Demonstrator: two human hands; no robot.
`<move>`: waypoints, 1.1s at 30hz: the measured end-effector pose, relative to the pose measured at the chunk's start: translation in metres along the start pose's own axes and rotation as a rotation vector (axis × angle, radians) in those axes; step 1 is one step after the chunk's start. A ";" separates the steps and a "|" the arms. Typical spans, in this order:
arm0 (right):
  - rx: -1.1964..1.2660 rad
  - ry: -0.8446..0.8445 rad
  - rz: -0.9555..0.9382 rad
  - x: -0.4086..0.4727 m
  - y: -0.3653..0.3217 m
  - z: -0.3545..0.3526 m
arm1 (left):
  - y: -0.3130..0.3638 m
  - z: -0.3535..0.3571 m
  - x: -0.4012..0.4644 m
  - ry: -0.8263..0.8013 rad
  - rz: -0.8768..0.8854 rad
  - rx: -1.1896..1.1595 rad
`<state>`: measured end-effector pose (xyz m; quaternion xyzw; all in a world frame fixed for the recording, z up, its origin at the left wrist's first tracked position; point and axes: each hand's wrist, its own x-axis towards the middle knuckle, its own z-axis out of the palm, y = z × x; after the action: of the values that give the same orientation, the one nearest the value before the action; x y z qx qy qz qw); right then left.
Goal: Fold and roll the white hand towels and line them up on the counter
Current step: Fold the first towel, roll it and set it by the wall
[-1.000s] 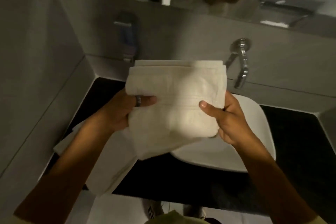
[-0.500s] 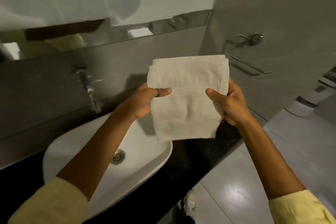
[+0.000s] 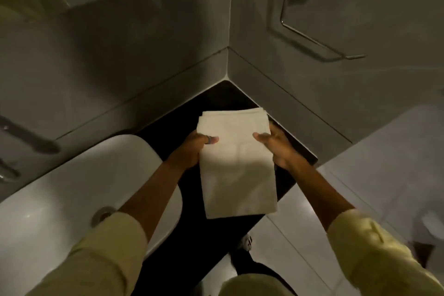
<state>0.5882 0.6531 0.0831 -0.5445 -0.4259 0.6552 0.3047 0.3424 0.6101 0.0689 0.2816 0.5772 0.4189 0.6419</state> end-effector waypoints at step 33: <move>-1.492 -0.239 -0.398 0.172 0.059 -0.024 | -0.111 0.051 0.062 0.173 0.262 1.478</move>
<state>0.5774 0.7803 -0.0490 -0.4443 -0.8736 0.1828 -0.0780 0.4143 0.6158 -0.0473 0.6713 0.7180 0.0162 0.1834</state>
